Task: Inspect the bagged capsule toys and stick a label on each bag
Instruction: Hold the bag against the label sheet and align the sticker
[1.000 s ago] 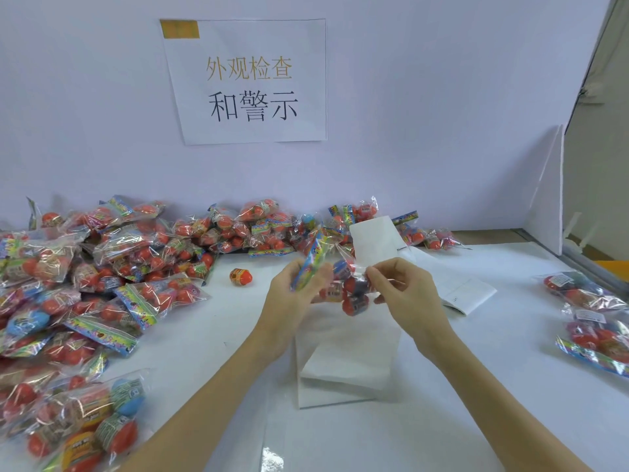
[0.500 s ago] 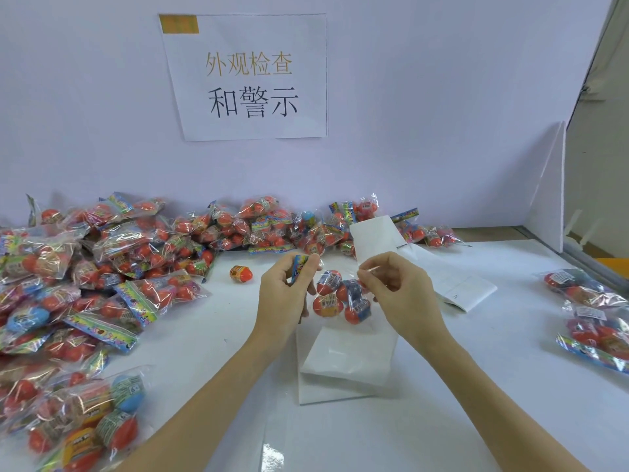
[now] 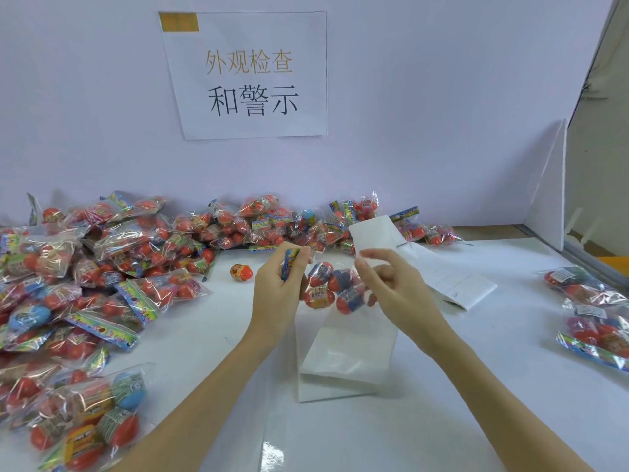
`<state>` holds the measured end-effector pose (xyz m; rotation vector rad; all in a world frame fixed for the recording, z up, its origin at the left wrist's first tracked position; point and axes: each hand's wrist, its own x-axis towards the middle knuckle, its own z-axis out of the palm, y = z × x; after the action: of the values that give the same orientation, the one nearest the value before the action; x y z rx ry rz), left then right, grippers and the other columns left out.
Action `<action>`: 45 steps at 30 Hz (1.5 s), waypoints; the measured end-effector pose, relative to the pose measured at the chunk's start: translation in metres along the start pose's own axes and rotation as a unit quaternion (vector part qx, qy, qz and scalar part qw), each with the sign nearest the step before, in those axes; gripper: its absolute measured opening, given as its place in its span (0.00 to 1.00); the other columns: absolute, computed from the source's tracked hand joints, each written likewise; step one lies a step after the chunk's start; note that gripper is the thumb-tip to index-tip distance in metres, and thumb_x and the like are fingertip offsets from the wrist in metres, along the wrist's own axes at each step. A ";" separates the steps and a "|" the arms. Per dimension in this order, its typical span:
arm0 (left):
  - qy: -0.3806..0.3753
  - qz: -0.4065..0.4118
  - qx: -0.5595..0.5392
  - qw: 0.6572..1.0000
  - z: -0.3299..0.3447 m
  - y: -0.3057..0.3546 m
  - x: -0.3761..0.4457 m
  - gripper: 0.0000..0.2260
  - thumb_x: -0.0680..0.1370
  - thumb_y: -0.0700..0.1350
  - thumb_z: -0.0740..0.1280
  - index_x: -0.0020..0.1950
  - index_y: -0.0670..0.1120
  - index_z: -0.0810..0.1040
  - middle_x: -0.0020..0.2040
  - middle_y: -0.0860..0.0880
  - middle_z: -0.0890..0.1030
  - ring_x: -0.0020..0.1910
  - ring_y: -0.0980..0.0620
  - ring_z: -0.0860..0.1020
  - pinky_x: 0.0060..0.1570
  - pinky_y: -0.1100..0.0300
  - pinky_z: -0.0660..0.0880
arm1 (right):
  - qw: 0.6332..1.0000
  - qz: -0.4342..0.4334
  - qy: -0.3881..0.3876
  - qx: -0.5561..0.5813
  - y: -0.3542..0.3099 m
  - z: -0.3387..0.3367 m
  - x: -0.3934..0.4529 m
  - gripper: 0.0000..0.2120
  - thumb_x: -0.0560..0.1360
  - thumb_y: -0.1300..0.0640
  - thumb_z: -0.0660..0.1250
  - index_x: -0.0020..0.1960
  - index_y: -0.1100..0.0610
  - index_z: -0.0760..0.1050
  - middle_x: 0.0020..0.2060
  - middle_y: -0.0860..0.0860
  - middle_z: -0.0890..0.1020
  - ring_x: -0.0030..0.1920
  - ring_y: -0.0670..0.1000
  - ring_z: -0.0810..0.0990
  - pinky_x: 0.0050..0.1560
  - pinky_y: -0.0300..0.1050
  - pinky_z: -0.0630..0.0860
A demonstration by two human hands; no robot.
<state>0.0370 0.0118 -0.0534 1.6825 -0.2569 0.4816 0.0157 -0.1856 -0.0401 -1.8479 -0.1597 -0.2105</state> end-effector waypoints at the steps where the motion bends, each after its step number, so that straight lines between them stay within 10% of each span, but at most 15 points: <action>1: 0.006 -0.005 -0.007 1.000 0.000 0.000 0.000 0.12 0.86 0.51 0.64 0.42 0.52 0.75 0.27 0.54 0.66 0.26 0.54 0.62 0.26 0.64 0.62 | 0.998 0.037 -0.051 0.005 -0.001 -0.001 0.000 0.25 0.74 0.34 0.67 0.61 0.51 0.78 0.39 0.47 0.88 0.39 0.49 0.85 0.40 0.39 0.79; 12: 0.015 -0.082 -0.027 0.996 -0.006 0.002 0.004 0.16 0.84 0.56 0.66 0.46 0.45 0.79 0.29 0.48 0.77 0.24 0.52 0.71 0.19 0.63 0.64 | 0.992 0.031 -0.115 0.049 -0.003 -0.008 -0.002 0.10 0.80 0.50 0.70 0.54 0.56 0.83 0.36 0.52 0.82 0.35 0.48 0.74 0.40 0.38 0.73; 19: -0.156 -0.076 -0.012 0.985 -0.007 0.014 0.004 0.17 0.78 0.60 0.68 0.59 0.50 0.85 0.50 0.55 0.86 0.51 0.55 0.83 0.51 0.67 0.78 | 0.994 -0.019 -0.102 0.015 -0.009 -0.007 -0.007 0.05 0.80 0.55 0.73 0.54 0.53 0.86 0.41 0.59 0.85 0.37 0.46 0.78 0.41 0.35 0.77; 23: -0.063 -0.141 -0.090 0.984 0.001 0.012 0.001 0.04 0.77 0.47 0.75 0.49 0.49 0.88 0.46 0.49 0.88 0.45 0.52 0.85 0.44 0.64 0.81 | 0.998 -0.008 -0.039 0.043 -0.004 -0.007 -0.002 0.09 0.79 0.51 0.72 0.58 0.52 0.83 0.39 0.49 0.86 0.36 0.44 0.83 0.40 0.35 0.78; 34: 0.008 -0.313 -0.263 0.912 0.005 0.020 0.001 0.04 0.79 0.42 0.74 0.52 0.46 0.86 0.44 0.52 0.87 0.36 0.58 0.84 0.32 0.65 0.79 | 0.995 0.048 0.012 0.090 0.000 -0.006 0.002 0.06 0.81 0.62 0.70 0.46 0.58 0.84 0.39 0.53 0.86 0.40 0.46 0.83 0.42 0.38 0.80; 42: -0.061 -0.162 -0.088 0.981 -0.001 0.021 0.004 0.03 0.78 0.47 0.74 0.50 0.52 0.87 0.46 0.52 0.86 0.46 0.55 0.83 0.49 0.59 0.80 | 0.997 0.039 0.005 0.062 -0.002 -0.009 0.000 0.07 0.81 0.54 0.71 0.49 0.56 0.85 0.35 0.52 0.82 0.35 0.46 0.80 0.40 0.38 0.79; 45: -0.043 -0.089 -0.105 0.990 -0.006 0.022 0.004 0.03 0.75 0.50 0.75 0.45 0.52 0.87 0.44 0.51 0.86 0.45 0.56 0.82 0.50 0.63 0.79 | 0.968 0.140 -0.066 0.196 -0.007 -0.007 0.000 0.27 0.76 0.36 0.66 0.59 0.59 0.81 0.37 0.59 0.83 0.36 0.57 0.84 0.37 0.44 0.81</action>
<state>0.0301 0.0138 -0.0310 1.5050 -0.2104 0.2413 0.0135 -0.1905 -0.0322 -1.4682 -0.0276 0.1358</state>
